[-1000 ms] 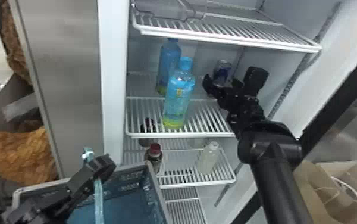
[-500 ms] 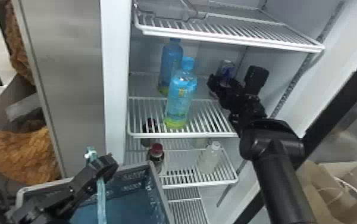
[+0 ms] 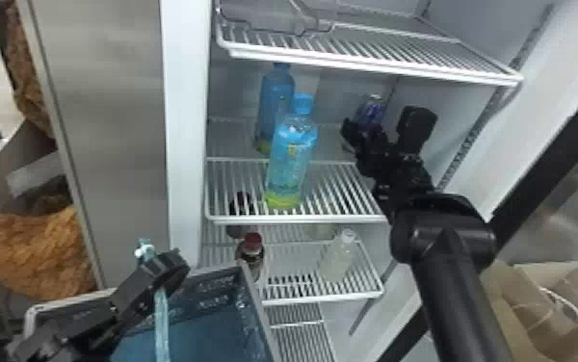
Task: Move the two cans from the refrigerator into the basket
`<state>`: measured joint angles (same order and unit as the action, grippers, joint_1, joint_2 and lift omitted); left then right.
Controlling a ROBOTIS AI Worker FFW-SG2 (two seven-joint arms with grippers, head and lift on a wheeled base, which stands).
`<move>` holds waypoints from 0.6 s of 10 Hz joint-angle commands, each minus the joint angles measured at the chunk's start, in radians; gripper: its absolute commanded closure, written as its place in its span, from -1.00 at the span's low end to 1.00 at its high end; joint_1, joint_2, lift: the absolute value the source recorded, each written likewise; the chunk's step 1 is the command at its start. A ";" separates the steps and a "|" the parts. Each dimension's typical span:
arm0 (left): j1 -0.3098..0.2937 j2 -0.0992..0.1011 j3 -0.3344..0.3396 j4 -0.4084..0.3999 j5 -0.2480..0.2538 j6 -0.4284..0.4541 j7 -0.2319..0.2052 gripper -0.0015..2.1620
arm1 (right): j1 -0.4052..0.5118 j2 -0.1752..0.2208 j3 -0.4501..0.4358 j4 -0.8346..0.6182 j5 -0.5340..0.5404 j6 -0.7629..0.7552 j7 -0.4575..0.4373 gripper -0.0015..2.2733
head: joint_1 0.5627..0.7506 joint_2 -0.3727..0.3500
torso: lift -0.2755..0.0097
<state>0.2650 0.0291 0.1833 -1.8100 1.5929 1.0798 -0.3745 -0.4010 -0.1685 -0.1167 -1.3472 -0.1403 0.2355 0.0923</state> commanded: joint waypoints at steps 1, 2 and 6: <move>0.000 0.000 0.002 0.000 0.000 0.000 -0.001 0.11 | 0.048 -0.006 0.007 -0.082 -0.009 0.002 0.000 0.13 | -0.37 -0.76 | 0.69; 0.002 0.000 0.000 0.000 0.004 0.000 -0.003 0.11 | 0.079 -0.016 0.023 -0.149 -0.033 0.020 0.001 0.13 | -0.37 -0.76 | 0.69; 0.005 0.000 0.004 0.000 0.008 -0.007 -0.007 0.11 | 0.222 -0.042 0.025 -0.357 -0.077 0.096 0.001 0.13 | -0.31 -0.70 | 0.69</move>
<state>0.2687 0.0291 0.1879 -1.8100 1.5999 1.0736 -0.3817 -0.2009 -0.2075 -0.0893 -1.6775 -0.2145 0.3222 0.0935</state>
